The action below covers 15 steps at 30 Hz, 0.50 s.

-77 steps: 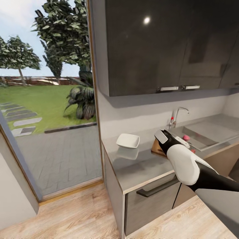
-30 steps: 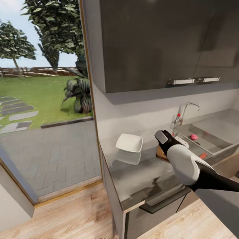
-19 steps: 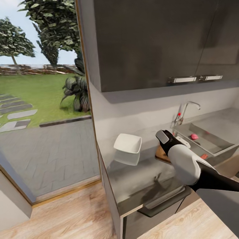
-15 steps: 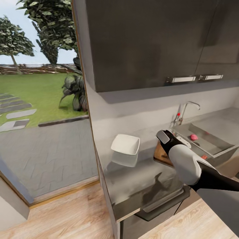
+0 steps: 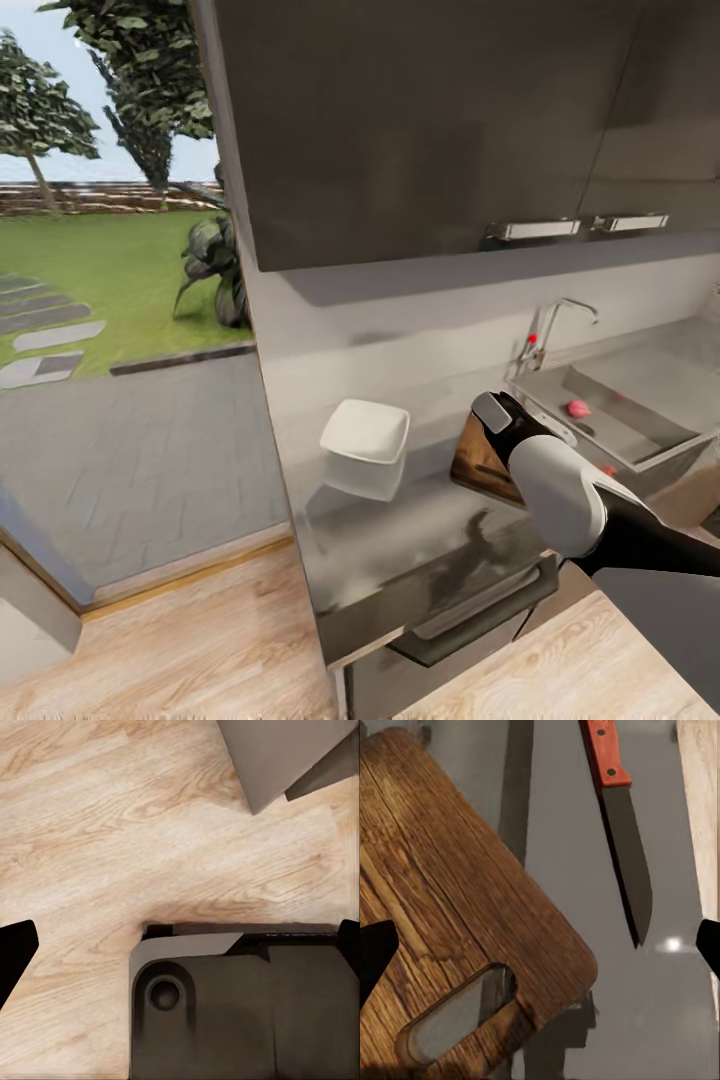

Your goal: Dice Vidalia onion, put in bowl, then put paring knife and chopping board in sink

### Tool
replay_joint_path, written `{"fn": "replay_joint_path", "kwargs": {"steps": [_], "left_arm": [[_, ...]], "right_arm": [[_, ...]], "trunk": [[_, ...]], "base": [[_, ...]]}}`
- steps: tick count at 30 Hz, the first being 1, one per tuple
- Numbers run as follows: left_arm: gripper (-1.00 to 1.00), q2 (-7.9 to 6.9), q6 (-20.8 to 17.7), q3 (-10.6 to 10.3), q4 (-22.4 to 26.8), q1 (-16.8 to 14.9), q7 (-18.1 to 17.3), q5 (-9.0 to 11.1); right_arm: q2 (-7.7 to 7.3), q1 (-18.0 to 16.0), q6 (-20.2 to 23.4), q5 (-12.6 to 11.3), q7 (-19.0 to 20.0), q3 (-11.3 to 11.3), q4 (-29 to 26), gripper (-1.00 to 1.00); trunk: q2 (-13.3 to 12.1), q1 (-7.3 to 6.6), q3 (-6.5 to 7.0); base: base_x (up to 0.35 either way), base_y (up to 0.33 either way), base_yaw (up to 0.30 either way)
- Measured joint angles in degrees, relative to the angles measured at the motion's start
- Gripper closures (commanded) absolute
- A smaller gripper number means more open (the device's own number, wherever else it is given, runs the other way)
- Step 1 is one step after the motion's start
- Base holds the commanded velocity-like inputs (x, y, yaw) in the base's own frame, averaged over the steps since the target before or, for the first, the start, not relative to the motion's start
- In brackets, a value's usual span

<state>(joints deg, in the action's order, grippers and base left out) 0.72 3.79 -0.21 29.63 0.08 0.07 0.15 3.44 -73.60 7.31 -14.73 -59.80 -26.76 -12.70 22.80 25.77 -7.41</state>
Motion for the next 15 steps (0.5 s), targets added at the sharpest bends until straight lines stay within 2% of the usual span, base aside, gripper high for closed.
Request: {"fn": "replay_joint_path", "kwargs": {"steps": [6,15], "left_arm": [[-1.0,0.15,0.0,0.0,0.1,0.0,-0.1,0.0],[-1.0,0.14,0.0,0.1,0.1,0.0,-0.1,0.1]], "right_arm": [[0.0,0.0,0.0,0.0,0.0,0.0,0.0,-1.0],[0.06,0.0,0.0,0.1,0.0,0.1,0.0,-1.0]], "trunk": [[0.0,0.0,-0.56],[0.0,-0.02,-1.4]], "base": [[-0.246,-0.097,0.0],[-0.026,-0.005,0.0]]}}
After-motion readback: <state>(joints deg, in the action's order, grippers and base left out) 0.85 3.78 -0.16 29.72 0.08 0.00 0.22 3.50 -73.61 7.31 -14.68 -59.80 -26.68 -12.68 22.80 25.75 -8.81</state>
